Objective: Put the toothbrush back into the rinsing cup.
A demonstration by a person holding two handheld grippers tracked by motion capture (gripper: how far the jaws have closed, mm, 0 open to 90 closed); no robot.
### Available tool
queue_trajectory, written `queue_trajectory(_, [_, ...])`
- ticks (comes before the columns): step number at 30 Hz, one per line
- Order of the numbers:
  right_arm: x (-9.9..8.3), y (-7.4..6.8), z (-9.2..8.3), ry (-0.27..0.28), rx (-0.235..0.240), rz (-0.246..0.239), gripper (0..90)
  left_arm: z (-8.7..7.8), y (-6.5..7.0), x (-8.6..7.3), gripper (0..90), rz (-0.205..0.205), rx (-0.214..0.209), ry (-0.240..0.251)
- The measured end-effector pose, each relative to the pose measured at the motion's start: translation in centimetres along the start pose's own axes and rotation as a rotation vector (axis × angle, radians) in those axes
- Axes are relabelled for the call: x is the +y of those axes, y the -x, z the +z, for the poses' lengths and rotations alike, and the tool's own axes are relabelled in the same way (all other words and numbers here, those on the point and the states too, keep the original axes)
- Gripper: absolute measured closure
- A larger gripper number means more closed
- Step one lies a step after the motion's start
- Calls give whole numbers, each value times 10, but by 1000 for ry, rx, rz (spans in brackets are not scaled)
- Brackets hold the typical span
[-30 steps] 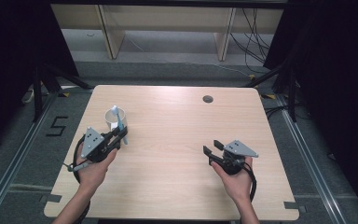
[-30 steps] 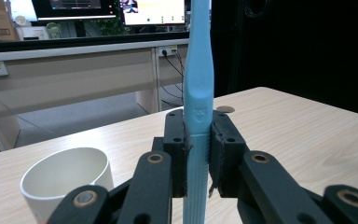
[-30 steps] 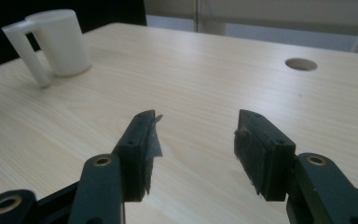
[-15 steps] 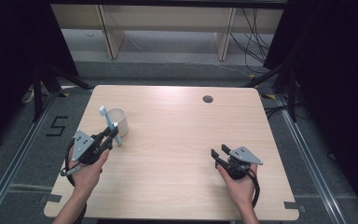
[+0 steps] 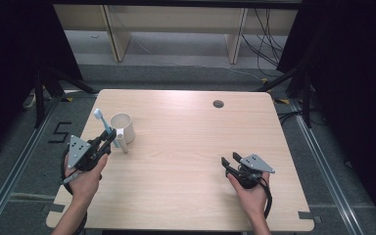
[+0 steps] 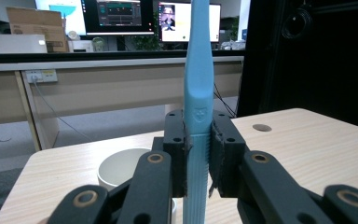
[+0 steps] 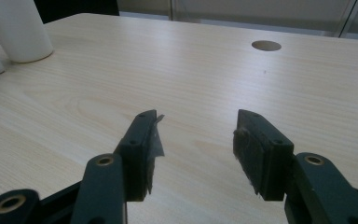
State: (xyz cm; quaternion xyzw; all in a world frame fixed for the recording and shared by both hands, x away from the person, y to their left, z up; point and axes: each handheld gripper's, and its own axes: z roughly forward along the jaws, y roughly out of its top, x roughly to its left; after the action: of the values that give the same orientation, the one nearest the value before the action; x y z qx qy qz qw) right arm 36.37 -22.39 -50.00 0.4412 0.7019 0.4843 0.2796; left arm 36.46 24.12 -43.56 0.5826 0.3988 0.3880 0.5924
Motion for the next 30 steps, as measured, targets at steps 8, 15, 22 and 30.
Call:
queue_trajectory(8, [-2, -4, 2, -20, 9, 23, 497, 3, -4, 5, 781, -8, 21, 14])
queue_trajectory(15, [-1, -3, 2, -17, -4, -4, 496, 9, -5, 6, 781, -2, 29, 23])
queue_trajectory(22, [0, -4, 1, -5, 4, 12, 496, 13, -7, 6, 781, 7, 38, 13])
queue_trajectory(30, [0, -3, 2, -2, 0, -4, 495, 19, -7, 7, 781, 5, 45, 18])
